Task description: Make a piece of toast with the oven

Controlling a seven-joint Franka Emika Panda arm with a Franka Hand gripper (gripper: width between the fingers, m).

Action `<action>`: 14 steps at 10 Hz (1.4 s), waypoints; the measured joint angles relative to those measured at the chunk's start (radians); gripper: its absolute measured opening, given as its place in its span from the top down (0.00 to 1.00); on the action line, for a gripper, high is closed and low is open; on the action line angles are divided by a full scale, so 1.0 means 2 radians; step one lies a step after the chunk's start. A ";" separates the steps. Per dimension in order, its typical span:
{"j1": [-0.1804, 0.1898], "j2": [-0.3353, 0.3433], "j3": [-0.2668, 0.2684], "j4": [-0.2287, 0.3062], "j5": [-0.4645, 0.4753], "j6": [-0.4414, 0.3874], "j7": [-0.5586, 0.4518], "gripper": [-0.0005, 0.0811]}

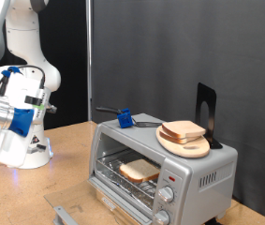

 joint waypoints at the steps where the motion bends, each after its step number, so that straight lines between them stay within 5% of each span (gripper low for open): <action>1: -0.003 0.005 -0.002 0.001 0.004 -0.010 0.021 0.16; 4: -0.013 0.029 -0.007 0.003 0.007 -0.003 0.029 0.16; 14: -0.013 0.120 -0.003 -0.032 0.004 0.099 -0.100 0.16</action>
